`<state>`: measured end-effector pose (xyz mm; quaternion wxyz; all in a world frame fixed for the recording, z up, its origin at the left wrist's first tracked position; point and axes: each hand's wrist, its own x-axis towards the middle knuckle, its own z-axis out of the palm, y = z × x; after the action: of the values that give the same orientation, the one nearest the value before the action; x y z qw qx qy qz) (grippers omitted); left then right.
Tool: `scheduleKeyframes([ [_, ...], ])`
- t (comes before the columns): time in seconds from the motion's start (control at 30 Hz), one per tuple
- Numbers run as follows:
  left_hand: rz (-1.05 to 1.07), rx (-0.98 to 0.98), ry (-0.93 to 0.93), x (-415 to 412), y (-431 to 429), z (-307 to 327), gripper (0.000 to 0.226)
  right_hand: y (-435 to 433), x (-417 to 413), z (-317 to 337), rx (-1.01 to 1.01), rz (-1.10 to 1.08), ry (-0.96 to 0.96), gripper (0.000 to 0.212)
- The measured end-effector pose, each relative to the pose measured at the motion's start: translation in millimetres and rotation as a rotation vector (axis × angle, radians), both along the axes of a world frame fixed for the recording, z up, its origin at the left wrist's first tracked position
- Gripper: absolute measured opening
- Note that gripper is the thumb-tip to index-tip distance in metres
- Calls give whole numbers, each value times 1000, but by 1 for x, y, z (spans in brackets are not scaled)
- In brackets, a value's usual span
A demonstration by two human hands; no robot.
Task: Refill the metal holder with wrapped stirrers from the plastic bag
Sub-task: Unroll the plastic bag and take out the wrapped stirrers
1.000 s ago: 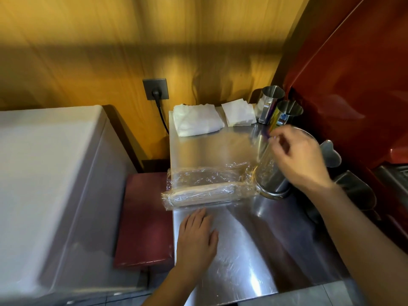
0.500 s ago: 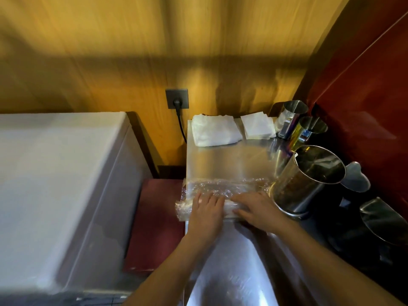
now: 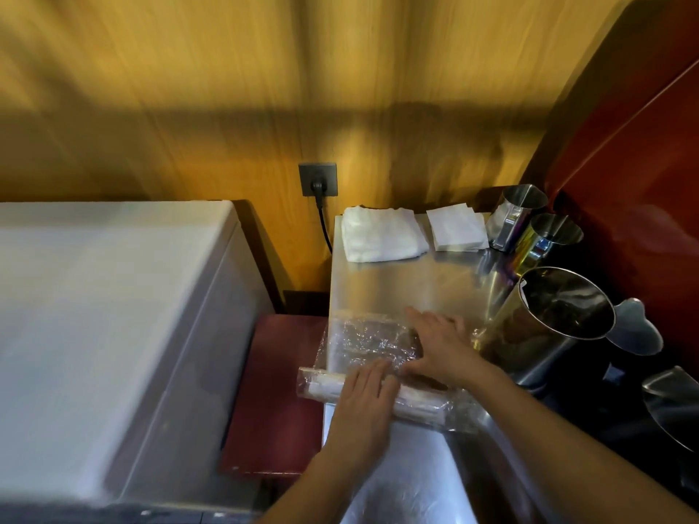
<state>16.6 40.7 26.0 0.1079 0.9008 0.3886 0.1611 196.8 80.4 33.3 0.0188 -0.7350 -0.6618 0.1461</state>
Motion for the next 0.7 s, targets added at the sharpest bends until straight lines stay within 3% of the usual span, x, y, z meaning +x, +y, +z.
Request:
scheduleKeyframes([
  [0.03,-2,-7,39,-2,-1,0,51,3,0,-1,-33,-4,-1,80],
  [0.17,-10,-34,37,-9,-5,3,51,8,-2,9,-87,-12,113,11],
  [0.23,17,6,21,-11,-5,8,52,9,-6,18,-19,-17,175,12],
  [0.4,-27,18,39,-11,-1,13,30,18,-9,42,30,-156,254,7],
  [0.5,-81,-50,57,-12,-5,11,31,25,-2,55,120,-189,213,9],
  [0.7,-94,20,-11,-10,-17,4,39,35,9,90,284,-133,171,5],
])
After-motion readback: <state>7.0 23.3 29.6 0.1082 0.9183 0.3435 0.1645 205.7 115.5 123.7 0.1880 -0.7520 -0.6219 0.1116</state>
